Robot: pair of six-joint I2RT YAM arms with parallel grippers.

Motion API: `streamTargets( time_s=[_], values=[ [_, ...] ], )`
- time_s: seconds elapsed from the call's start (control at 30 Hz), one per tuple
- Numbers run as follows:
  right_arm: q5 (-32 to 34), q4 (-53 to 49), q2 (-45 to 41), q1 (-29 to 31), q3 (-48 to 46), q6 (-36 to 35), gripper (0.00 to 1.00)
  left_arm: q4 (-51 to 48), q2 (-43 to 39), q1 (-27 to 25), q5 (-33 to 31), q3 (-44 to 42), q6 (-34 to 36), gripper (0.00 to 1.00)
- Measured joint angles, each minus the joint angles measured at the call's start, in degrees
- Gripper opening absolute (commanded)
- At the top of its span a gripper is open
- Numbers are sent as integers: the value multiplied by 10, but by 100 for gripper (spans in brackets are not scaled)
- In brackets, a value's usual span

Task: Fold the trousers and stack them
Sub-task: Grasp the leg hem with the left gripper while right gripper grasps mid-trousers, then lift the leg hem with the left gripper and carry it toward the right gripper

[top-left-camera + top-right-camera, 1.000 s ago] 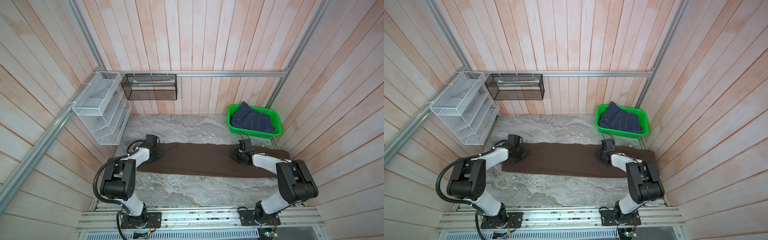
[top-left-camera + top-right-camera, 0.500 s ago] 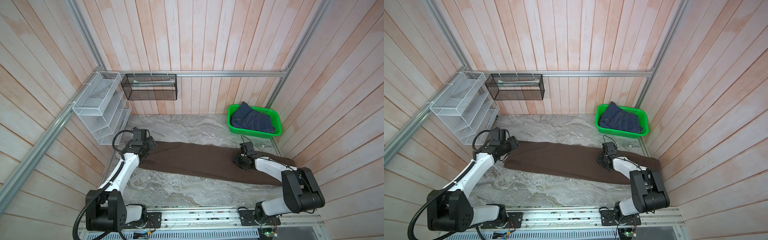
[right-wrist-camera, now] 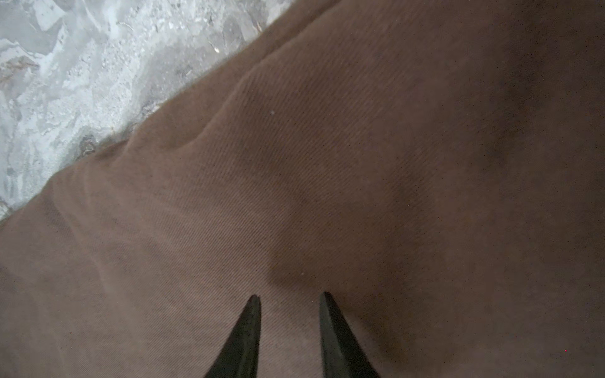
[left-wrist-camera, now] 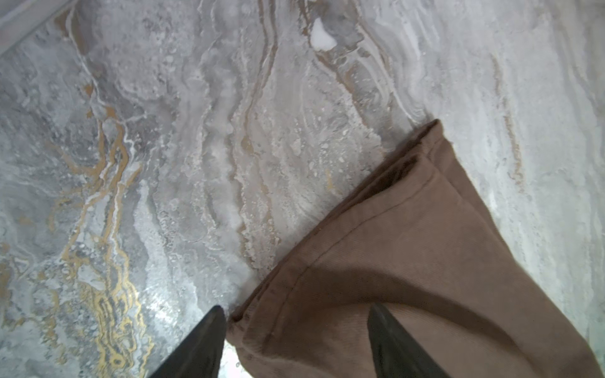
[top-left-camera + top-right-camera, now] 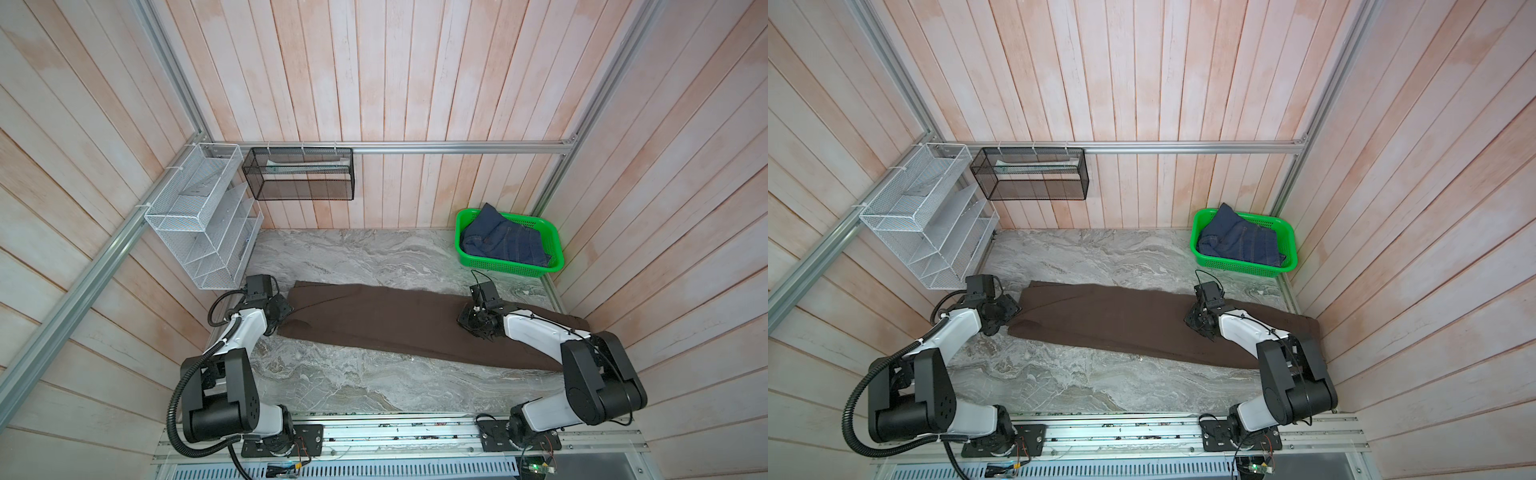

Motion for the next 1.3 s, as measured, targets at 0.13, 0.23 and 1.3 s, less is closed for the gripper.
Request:
streamTargets(
  time_s=[0.13,0.23,1.3],
  values=[
    [0,0,4,0,0,0,31,10,18,2,30,-4,-13,67],
    [0,0,5,0,0,0,31,23,26,2,49,-13,-20,66],
    [11,-8,-11,-1,-1,-5,31,10,76,-560,104,166,113,9]
  ],
)
